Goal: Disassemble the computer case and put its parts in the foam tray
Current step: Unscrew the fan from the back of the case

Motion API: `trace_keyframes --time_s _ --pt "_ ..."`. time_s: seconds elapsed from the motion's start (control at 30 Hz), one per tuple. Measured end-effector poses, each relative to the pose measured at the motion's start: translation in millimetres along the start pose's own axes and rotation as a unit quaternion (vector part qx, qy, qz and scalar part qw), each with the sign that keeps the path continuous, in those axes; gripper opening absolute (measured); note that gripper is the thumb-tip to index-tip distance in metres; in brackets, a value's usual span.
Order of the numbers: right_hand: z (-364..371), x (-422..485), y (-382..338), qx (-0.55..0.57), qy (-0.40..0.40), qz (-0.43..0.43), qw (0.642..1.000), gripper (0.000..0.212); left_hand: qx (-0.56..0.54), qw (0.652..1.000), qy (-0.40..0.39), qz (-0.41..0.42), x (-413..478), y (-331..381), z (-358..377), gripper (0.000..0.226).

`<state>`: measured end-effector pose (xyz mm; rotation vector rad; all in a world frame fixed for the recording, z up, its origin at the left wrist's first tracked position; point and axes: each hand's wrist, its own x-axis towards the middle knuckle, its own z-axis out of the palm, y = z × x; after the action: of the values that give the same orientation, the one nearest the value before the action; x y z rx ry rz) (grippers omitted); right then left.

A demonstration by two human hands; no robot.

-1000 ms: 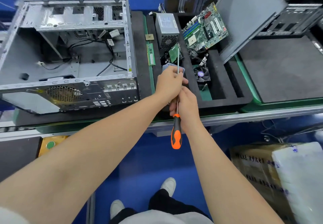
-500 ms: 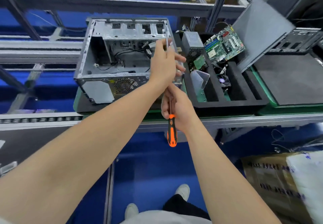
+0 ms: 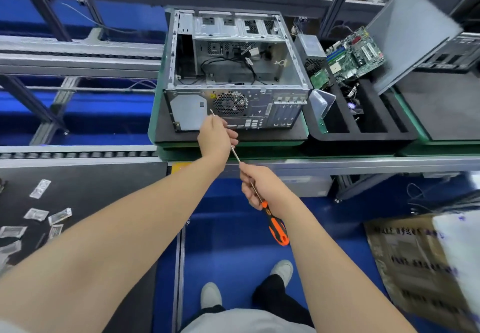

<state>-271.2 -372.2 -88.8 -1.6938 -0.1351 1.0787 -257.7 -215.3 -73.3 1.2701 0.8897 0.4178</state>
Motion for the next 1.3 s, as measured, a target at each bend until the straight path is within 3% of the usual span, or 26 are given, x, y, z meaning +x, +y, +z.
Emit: trace_keyframes --time_s 0.13,0.33,0.6,0.83,1.17,1.3 --pt "-3 -6 21 0.063 0.066 0.075 0.993 0.047 0.060 0.987 -0.119 -0.088 -1 -21 16 0.030" --pt "-9 -11 30 0.173 0.083 0.067 0.979 0.040 0.050 0.975 -0.180 -0.118 -1 -16 39 0.050" --pt "-17 -12 20 0.148 0.082 0.057 0.984 0.035 0.022 0.980 -0.180 -0.085 8 -16 42 0.054" --pt "-18 -13 12 0.100 0.095 0.048 0.989 0.034 0.017 0.980 -0.190 -0.049 13 -17 42 0.029" --pt "-19 -15 9 0.094 0.096 0.051 0.990 0.035 0.020 0.981 -0.185 -0.053 15 -15 42 0.027" --pt "-18 -18 7 0.032 0.127 0.035 0.991 0.037 0.014 0.981 -0.187 -0.050 17 -16 42 0.029"
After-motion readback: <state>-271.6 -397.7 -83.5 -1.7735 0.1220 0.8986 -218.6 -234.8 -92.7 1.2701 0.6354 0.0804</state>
